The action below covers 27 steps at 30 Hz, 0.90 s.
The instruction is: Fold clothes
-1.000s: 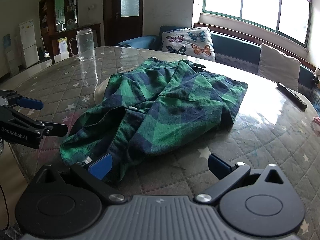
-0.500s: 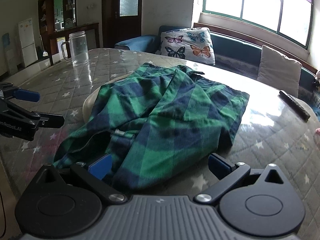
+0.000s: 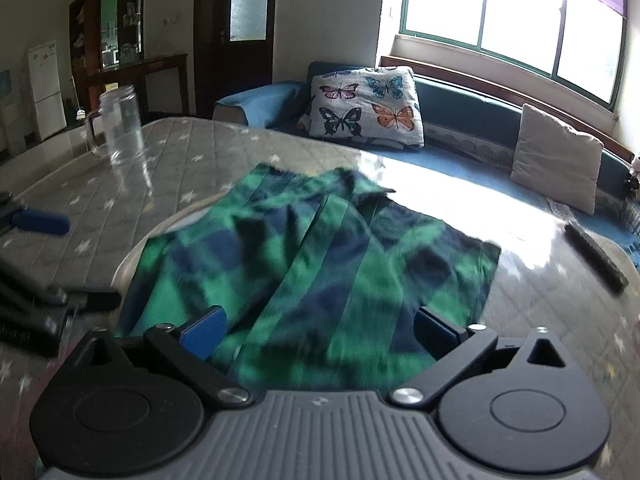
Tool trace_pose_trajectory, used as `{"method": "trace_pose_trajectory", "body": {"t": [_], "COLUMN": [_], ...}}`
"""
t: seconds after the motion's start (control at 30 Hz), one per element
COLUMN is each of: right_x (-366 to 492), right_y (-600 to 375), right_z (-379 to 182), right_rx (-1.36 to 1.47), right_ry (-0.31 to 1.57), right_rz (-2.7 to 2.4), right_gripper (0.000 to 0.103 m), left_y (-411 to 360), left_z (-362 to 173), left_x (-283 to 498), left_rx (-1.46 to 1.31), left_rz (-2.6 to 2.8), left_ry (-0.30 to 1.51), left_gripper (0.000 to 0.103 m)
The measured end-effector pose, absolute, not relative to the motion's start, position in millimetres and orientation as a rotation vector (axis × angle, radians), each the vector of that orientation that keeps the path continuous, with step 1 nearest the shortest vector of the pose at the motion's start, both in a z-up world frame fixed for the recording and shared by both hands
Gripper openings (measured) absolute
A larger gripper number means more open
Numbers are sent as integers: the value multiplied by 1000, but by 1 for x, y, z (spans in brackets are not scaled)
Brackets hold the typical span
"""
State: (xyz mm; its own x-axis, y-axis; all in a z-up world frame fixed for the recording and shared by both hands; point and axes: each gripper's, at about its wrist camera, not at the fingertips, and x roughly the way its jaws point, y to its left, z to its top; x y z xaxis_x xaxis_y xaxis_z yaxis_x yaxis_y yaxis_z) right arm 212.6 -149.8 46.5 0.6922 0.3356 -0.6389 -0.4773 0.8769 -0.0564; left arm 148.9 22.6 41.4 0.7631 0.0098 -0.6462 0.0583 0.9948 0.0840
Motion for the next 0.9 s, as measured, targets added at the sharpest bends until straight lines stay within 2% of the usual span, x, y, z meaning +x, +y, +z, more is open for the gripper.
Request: {"method": "trace_pose_trajectory", "body": {"t": [0.33,0.47,0.5,0.67,0.8,0.9], "right_x": [303,329,333,334,325,315], "right_y": [-113,-106,-107,-132,-161,-179], "right_z": [36,19,15,13,20,25], "right_rx": [-242,-252,-245,-175,-120,-108], "right_ry": [690,734,747,766,754,744], "right_rz": [466,441,435,405,382,367], "right_gripper": [85,61,46,10,2,2], "left_y": [30,30,29,20,5,-8], "left_z": [37,37,38,40,42,41], "left_x": [185,194,196,207,219,233], "left_rx": [101,107,109,130,150,166], "left_rz": [-37,-43,-47,-78,-133,-179], "left_ry": [724,723,722,713,698,688], "left_gripper": [103,103,103,102,102,100]}}
